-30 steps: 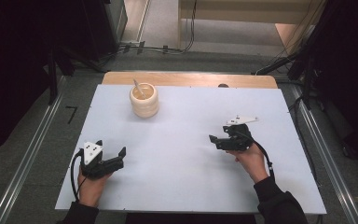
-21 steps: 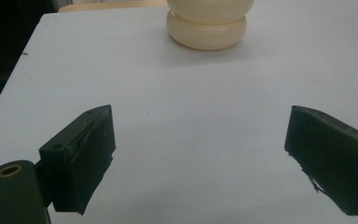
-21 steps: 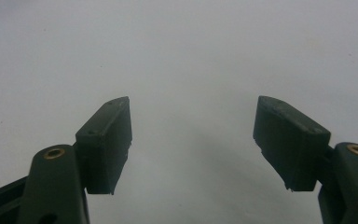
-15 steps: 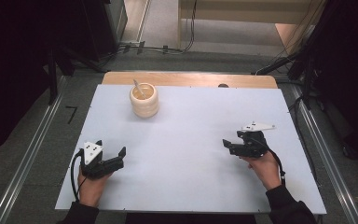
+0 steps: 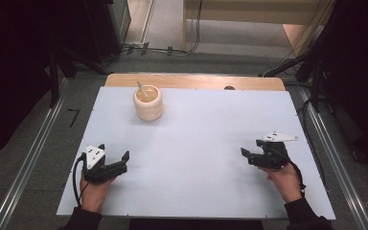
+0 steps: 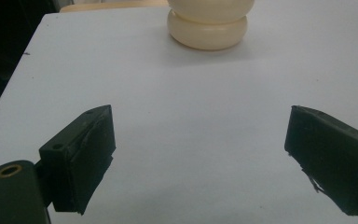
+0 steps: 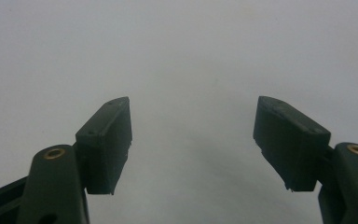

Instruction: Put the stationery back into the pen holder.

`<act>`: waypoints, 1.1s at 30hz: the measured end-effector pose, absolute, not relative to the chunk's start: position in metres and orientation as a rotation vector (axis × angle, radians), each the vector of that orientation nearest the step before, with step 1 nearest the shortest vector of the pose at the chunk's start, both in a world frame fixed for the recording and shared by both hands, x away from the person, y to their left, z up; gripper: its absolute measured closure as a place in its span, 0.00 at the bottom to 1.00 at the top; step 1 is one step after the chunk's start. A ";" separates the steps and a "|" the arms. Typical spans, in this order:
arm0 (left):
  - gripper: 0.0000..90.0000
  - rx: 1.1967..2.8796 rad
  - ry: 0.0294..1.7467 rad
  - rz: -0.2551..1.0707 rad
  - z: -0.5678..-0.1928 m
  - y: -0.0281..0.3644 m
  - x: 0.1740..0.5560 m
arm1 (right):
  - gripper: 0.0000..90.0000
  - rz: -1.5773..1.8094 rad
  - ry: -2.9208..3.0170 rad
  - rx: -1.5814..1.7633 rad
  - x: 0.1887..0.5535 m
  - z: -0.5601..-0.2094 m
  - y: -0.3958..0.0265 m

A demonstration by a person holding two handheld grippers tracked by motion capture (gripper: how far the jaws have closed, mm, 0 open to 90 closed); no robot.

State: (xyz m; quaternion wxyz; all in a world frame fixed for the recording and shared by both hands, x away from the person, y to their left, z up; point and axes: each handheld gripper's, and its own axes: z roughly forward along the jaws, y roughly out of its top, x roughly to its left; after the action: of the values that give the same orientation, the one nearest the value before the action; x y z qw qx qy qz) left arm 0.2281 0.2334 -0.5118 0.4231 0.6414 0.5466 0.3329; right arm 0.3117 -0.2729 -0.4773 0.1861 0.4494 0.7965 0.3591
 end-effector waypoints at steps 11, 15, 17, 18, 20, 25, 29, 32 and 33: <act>0.10 1.608 1.370 0.837 -0.512 0.232 0.228 | 0.29 0.954 2.210 1.298 0.295 -0.484 -0.298; 0.10 1.611 1.368 0.838 -0.512 0.232 0.228 | 0.29 0.941 2.196 1.309 0.289 -0.485 -0.306; 0.10 1.611 1.368 0.837 -0.512 0.232 0.228 | 0.29 0.944 2.187 1.318 0.287 -0.485 -0.309; 0.10 1.611 1.368 0.837 -0.512 0.232 0.228 | 0.29 0.939 2.185 1.319 0.286 -0.485 -0.311; 0.10 1.611 1.369 0.839 -0.512 0.232 0.228 | 0.29 0.940 2.177 1.327 0.283 -0.485 -0.314; 0.10 1.617 1.356 0.841 -0.512 0.231 0.227 | 0.29 0.941 2.160 1.336 0.278 -0.484 -0.322; 0.10 1.621 1.353 0.840 -0.512 0.230 0.227 | 0.29 0.935 2.157 1.325 0.274 -0.484 -0.326; 0.10 1.623 1.347 0.837 -0.512 0.229 0.227 | 0.29 0.927 2.157 1.326 0.271 -0.484 -0.329; 0.10 1.622 1.347 0.835 -0.512 0.229 0.227 | 0.29 0.923 2.155 1.322 0.270 -0.484 -0.330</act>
State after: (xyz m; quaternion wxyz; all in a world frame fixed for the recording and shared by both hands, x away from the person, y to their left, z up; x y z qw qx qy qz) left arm 0.2266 0.2290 -0.5124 0.4230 0.6482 0.5382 0.3336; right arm 0.2701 -0.3302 -0.4844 0.2232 0.4788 0.7804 0.3345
